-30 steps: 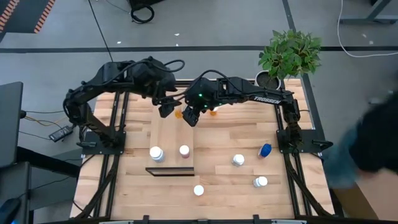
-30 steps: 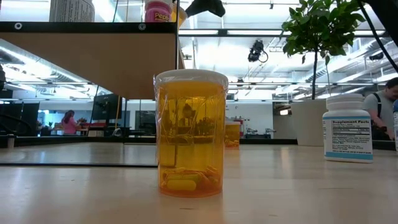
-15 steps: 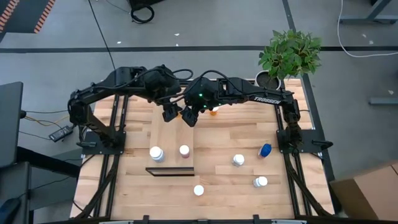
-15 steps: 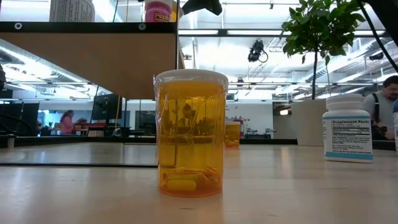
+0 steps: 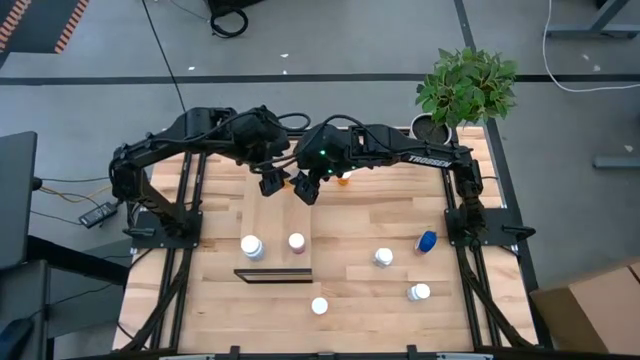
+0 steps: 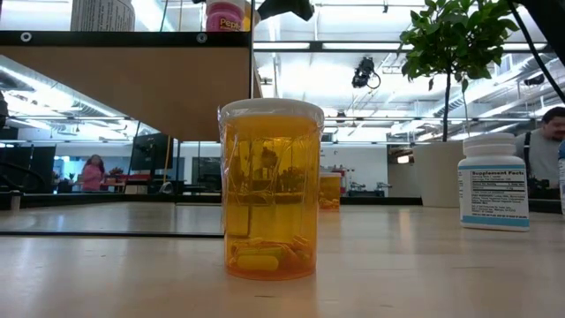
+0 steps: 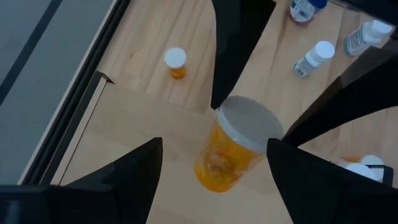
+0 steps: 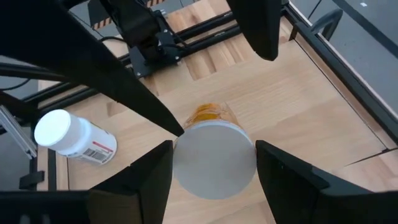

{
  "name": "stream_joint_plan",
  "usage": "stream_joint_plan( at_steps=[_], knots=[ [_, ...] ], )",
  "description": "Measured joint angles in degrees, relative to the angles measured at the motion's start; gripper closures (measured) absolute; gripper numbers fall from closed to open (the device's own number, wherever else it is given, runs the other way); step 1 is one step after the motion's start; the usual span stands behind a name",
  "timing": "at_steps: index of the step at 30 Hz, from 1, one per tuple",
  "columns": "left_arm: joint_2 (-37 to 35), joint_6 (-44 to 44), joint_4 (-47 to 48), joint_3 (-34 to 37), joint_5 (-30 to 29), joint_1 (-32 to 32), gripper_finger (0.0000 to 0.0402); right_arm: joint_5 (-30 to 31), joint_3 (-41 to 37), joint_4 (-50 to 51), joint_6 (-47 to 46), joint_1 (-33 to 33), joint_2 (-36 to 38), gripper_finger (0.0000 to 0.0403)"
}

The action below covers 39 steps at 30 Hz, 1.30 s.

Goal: Pick and place medicine bottles onto shelf by color
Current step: Put the middle orange pill bottle on the shelf

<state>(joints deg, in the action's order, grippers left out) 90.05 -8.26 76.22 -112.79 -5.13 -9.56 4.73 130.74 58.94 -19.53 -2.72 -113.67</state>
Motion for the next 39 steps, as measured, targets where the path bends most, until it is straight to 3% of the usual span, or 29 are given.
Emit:
stream_joint_plan(
  at_steps=[11,20,26,39],
  knots=[
    [-3.47,-4.95,-6.06,-0.02,-0.23,-0.99,0.0108,0.15,0.0,-1.55,-2.78,-0.78,0.98,0.0177],
    [-4.4,-12.63,-5.59,-0.02,-6.66,-1.53,0.0109,3.27,0.02,-3.34,-2.91,-0.94,2.18,0.0177],
    [-4.31,-15.55,-5.69,-0.02,-7.1,-1.44,0.0109,3.91,0.04,-5.15,-2.96,-0.94,2.46,0.0177],
    [-4.23,-14.68,5.13,-0.02,-11.43,-2.01,0.0109,4.0,3.24,-5.1,-2.77,-0.46,2.54,0.0177]
  ],
)
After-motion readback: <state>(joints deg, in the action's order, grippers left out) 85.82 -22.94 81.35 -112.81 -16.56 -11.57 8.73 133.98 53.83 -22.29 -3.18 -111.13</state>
